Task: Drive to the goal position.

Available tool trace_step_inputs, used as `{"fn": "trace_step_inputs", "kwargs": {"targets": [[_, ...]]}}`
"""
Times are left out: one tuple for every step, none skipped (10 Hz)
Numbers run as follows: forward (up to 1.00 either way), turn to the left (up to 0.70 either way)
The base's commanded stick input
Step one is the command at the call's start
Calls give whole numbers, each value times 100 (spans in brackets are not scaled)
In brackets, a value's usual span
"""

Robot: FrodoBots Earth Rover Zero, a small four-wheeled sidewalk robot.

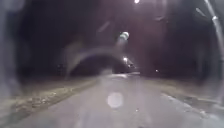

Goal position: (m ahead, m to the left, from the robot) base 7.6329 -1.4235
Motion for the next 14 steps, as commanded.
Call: {"fn": "trace_step_inputs", "kwargs": {"targets": [[100,0],[100,0],[100,0],[100,-1],[100,-3],[100,-5],[100,-7],[100,-8],[100,-10],[100,-10],[100,-10],[100,-10],[100,-8],[100,-5]]}}
